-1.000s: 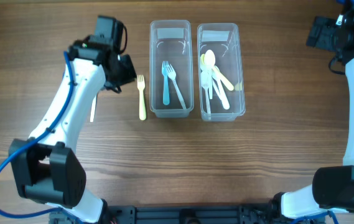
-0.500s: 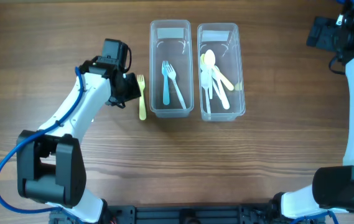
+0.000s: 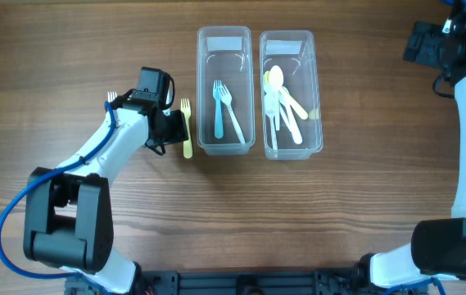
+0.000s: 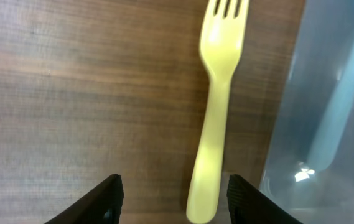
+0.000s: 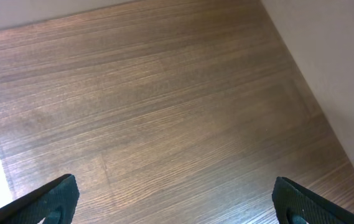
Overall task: Pack container
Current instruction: 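Return the left gripper to the yellow fork and grasp it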
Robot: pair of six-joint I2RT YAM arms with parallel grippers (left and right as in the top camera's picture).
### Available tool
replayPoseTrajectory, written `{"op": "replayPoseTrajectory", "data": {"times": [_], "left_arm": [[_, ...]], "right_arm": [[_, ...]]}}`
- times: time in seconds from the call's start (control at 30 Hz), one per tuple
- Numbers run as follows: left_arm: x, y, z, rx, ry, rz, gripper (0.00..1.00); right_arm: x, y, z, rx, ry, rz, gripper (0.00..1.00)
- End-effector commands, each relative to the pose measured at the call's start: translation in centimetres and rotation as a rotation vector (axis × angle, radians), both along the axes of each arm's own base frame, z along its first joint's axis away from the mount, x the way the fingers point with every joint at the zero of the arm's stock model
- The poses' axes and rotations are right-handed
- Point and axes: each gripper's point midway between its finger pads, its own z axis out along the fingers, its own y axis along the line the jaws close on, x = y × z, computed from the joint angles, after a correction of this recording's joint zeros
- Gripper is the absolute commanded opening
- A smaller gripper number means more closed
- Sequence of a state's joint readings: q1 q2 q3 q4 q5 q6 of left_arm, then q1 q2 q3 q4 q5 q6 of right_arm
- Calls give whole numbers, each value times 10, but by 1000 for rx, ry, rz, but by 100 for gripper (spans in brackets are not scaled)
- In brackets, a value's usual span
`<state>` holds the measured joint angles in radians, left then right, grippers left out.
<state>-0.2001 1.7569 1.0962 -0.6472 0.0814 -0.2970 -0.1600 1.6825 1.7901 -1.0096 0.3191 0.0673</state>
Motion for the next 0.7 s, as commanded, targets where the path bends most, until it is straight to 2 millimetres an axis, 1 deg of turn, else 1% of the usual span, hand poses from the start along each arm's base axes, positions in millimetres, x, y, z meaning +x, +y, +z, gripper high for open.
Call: {"op": "replayPoseTrajectory", "data": {"times": [0.0,0.03,0.13,0.3,0.37,0.5,0.63,0.67], "left_arm": [[6,-5,-3,-7,-32,-83,57],[7,-5,-3,-8,-41,-83,61],[12,-6,-5,-10,-54,-83,66],[10,-9,-23,-24,-15,-88,72],[8,-9,-32,-23,7,-88,72],[8,-9,-43,-20,24,-87,72],[8,-9,-44,-20,28,-87,71],[8,-9,-44,-19,29,-87,69]], "right_arm": [[1,-2,2,-8,-9,-18,100],[1,-2,2,-8,-9,-18,100],[1,-2,2,-8,-8,-17,100],[1,-2,2,-8,-8,-17,100],[1,-2,2,-8,-9,-18,100],[1,-2,2,-8,-9,-17,100],[1,-2,2,-8,-8,-17,100],[1,-2,2,-8,-9,-17,100]]}}
